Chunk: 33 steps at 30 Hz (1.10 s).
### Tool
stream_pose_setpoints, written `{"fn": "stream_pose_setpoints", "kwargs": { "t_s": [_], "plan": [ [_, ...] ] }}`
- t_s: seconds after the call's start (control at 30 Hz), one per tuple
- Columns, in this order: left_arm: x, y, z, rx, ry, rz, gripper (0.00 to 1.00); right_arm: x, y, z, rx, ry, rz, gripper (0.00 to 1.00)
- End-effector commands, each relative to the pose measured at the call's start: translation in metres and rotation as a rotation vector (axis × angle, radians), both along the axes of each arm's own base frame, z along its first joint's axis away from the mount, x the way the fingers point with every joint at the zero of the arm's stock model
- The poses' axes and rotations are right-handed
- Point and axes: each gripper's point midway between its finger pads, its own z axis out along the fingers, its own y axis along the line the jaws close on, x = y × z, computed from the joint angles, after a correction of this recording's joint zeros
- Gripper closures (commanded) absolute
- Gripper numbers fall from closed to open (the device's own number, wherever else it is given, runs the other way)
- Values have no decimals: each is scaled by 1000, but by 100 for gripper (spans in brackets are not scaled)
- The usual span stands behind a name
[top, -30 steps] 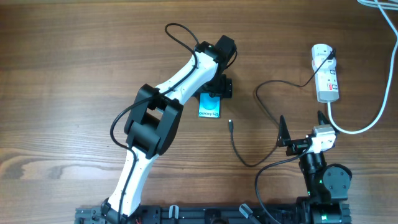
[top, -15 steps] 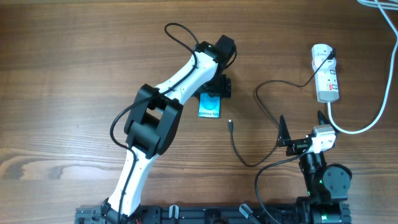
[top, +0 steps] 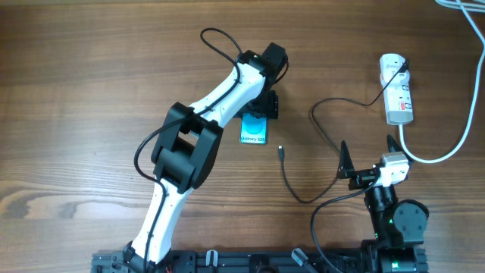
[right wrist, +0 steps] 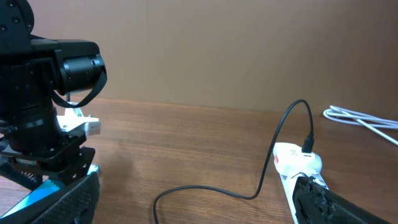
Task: Plug charger to phone and switch on socket
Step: 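Close the left gripper on the phone's bottom edge, then lift the phone upright with the left gripper and raise it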
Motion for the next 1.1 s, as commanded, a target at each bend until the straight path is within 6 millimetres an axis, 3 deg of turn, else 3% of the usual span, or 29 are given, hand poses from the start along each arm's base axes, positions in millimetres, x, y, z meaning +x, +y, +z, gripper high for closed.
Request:
{"fn": "stream_pose_setpoints", "kwargs": {
  "t_s": [0.0,0.2,0.4,0.63,0.8,0.9,1.07],
  "plan": [
    [-1,-3,0,-3,3,-2,27,0,3,1,-6,-7,15,0],
    [3,-5,35,-42,-52,-1,27,0,3,1,-6,-7,15,0],
    [-5,-11,75,-121,-64,-6,27,0,3,1,-6,-7,15,0],
    [-22,-33,141,-474,34,8,27,0,3,1,-6,-7,15,0],
    [-27,-39,195,-858,201,33,27,0,3,1,-6,-7,15,0],
    [-27,-35,234,-1108,309,41,27,0,3,1,-6,-7,15,0],
    [-24,-19,283,-1387,413,35,27,0,3,1,-6,-7,15,0]
  ]
}}
